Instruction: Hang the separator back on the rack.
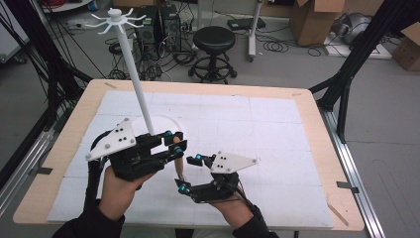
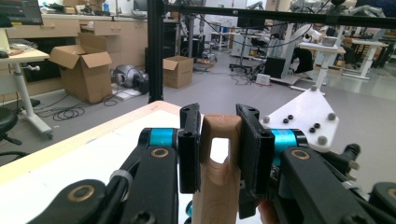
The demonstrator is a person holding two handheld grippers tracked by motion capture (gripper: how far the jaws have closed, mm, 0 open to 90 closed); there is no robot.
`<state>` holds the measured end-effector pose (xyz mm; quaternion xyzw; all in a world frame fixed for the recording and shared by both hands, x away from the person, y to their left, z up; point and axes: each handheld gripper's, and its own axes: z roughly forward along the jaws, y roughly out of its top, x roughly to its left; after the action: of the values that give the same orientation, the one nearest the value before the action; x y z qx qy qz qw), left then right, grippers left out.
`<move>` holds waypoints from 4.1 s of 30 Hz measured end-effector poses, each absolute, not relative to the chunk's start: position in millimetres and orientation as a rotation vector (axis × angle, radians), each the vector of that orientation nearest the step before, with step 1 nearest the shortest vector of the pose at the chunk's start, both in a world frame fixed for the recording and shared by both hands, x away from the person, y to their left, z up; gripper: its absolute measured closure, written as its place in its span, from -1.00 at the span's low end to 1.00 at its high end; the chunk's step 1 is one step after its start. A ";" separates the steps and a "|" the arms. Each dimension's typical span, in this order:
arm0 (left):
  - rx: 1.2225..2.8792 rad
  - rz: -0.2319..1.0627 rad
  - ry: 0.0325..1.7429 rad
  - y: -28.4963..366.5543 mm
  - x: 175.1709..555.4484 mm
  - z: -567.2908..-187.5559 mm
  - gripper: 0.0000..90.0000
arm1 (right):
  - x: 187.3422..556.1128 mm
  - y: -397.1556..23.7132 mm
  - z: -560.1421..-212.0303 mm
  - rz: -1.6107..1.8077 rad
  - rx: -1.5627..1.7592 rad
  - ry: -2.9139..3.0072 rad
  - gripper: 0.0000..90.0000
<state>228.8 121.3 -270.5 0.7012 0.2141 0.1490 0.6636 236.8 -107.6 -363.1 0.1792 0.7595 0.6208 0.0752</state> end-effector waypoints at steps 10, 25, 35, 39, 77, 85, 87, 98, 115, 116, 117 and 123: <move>1.574 0.351 0.514 109.3 226.2 -272.9 0.58 | 234.4 -111.0 -361.2 1.779 0.585 2.217 0.16; 1.528 0.311 0.537 119.4 231.1 -273.0 0.52 | 231.6 -114.9 -356.2 1.752 0.561 2.211 0.58; 1.497 0.135 0.433 143.8 241.0 -276.6 -0.12 | 239.5 -125.9 -354.6 1.904 0.500 2.279 0.58; 1.498 0.051 0.349 149.2 239.1 -282.5 -0.15 | 240.6 -127.2 -354.0 1.990 0.456 2.316 0.58; 1.572 -0.168 0.148 132.8 237.7 -303.6 0.60 | 240.8 -114.1 -358.3 2.302 0.131 2.579 0.54; 1.611 0.007 0.333 145.0 246.5 -300.6 0.60 | 248.2 -129.7 -359.6 2.116 0.428 2.424 -0.39; 1.618 0.049 0.370 149.2 250.0 -299.6 0.60 | 249.7 -134.1 -360.0 2.037 0.505 2.395 -0.43; 1.617 0.216 0.536 175.1 281.3 -286.3 0.60 | 242.6 -180.9 -361.7 1.688 0.789 2.170 -0.59; 1.521 0.287 0.572 200.1 318.2 -206.4 0.60 | 241.1 -207.9 -364.7 1.620 0.885 2.104 -0.60; 1.517 0.290 0.576 202.1 320.4 -201.9 0.60 | 241.3 -208.0 -364.6 1.620 0.884 2.102 -0.60; 1.515 0.293 0.578 203.7 322.6 -197.7 0.60 | 241.6 -208.4 -364.5 1.620 0.881 2.100 -0.60; 1.523 0.320 0.591 208.8 331.3 -178.6 0.60 | 241.8 -209.1 -364.7 1.624 0.875 2.099 -0.60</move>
<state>331.3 208.8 -178.6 0.6766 0.2626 0.1423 0.6730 241.8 -209.1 -364.7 0.3082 0.7399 0.5724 0.1727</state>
